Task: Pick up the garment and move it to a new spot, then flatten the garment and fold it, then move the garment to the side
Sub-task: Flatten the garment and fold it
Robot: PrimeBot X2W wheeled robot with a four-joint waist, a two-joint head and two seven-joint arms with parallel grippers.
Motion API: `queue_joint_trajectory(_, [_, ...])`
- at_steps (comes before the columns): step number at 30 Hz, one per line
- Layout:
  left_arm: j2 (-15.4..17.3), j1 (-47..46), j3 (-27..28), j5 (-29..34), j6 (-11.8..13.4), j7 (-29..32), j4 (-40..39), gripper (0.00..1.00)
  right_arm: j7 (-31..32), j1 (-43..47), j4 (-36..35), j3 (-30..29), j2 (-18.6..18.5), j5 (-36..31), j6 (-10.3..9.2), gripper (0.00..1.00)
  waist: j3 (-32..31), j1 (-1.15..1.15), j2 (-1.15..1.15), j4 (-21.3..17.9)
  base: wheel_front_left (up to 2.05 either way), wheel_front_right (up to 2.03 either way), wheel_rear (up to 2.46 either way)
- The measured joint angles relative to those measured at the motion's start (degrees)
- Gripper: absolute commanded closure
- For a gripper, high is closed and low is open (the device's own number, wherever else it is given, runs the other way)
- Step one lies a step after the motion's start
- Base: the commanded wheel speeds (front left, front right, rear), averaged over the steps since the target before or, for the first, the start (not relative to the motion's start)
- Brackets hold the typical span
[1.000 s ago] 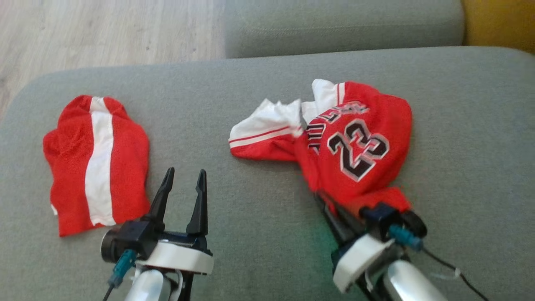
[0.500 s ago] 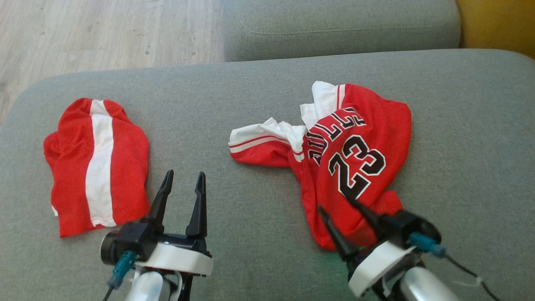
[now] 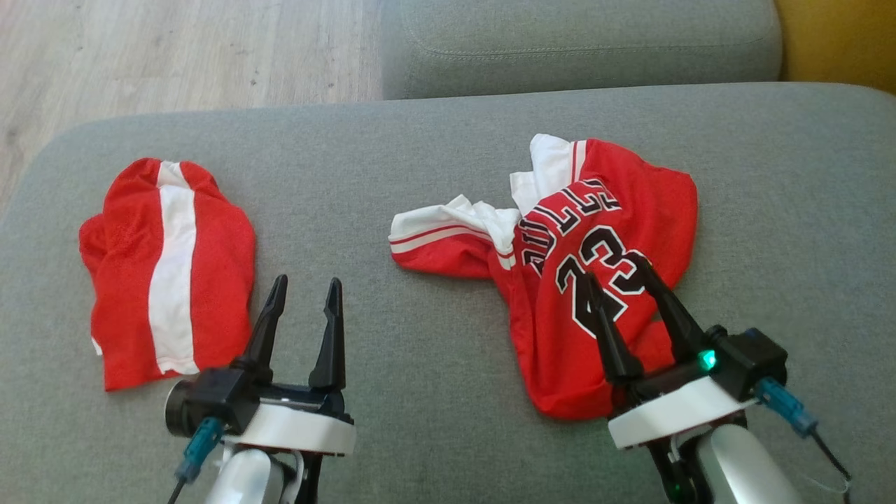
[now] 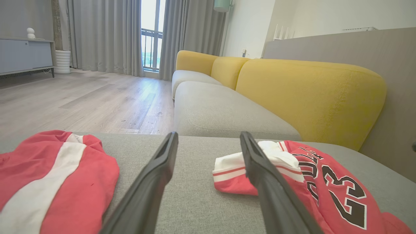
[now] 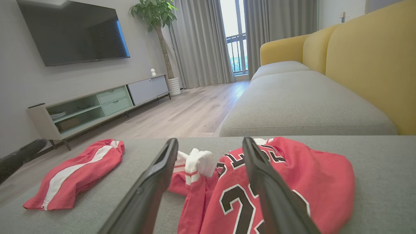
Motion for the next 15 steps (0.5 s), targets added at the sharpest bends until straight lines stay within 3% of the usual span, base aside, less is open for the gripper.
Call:
queue_joint_trajectory(10, [0.00, -0.10, -0.57, -0.08, -0.01, 0.00, -0.49, 0.00, 0.20, -1.43, 0.11, -2.55, 0.47, -1.88, 0.00, 0.00, 2.11, 0.01, 0.00, 1.46, 0.00, 0.00, 0.00])
queue_joint_trajectory(15, [0.01, -0.61, -1.68, -0.69, -0.01, 0.00, -0.27, 0.00, 4.45, -6.26, 2.78, -1.88, 0.52, -1.21, 0.00, 0.00, 3.53, 0.01, 0.00, 3.32, 0.00, 0.00, 0.00])
